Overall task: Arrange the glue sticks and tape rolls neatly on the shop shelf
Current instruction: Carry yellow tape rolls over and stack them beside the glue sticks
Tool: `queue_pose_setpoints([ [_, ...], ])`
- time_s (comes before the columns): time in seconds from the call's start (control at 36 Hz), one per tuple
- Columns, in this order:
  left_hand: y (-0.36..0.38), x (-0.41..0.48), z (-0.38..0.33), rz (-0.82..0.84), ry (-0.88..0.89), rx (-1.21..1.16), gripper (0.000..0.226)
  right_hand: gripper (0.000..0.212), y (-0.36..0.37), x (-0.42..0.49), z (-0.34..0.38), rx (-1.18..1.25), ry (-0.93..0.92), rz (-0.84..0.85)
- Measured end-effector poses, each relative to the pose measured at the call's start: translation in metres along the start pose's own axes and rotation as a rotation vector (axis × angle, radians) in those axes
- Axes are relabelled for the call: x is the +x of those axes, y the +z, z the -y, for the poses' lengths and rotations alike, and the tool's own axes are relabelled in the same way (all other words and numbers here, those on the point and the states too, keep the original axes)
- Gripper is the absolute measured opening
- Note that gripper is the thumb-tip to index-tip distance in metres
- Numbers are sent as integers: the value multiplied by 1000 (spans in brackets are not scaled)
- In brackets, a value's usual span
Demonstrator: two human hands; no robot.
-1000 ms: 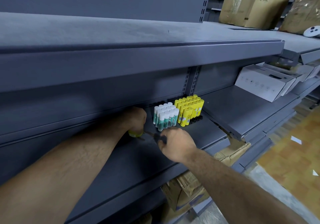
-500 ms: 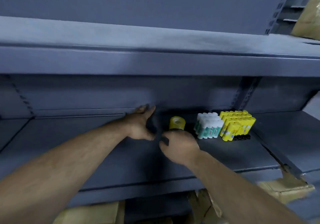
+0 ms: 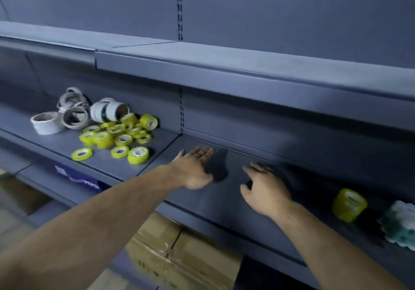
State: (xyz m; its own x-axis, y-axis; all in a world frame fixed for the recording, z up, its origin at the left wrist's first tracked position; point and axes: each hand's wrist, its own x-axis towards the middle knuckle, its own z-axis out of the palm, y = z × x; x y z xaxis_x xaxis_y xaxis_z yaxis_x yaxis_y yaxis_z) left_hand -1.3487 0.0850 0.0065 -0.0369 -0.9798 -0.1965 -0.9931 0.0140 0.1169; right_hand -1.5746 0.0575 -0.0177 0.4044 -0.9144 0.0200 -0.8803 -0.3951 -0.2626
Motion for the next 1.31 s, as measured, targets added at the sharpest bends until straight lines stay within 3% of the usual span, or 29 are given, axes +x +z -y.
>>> queue_pose_setpoints([
  [0.28, 5, -30, 114, -128, 26, -6, 77, 60, 30, 43, 108, 3, -15, -7],
  [0.58, 3, -59, 278, -95, -87, -66, 77, 60, 65, 100, 232, -8, -74, 22],
  [0.86, 4, -62, 335, -149, -219, -73, 79, 57, 81, 157, 285, 80, -192, 65],
  [1.0, 0, -64, 356, -268, -288, -91, 69, 55, 89, 172, 303, 81, -216, 75],
  [1.11, -4, -53, 368, -329, -334, -169, 53, 68, 95, 178, 308, -8, -188, 144],
  [1.31, -20, -11, 384, -302, -262, -257, 57, 87, 101, 185, 306, 20, -41, 239],
])
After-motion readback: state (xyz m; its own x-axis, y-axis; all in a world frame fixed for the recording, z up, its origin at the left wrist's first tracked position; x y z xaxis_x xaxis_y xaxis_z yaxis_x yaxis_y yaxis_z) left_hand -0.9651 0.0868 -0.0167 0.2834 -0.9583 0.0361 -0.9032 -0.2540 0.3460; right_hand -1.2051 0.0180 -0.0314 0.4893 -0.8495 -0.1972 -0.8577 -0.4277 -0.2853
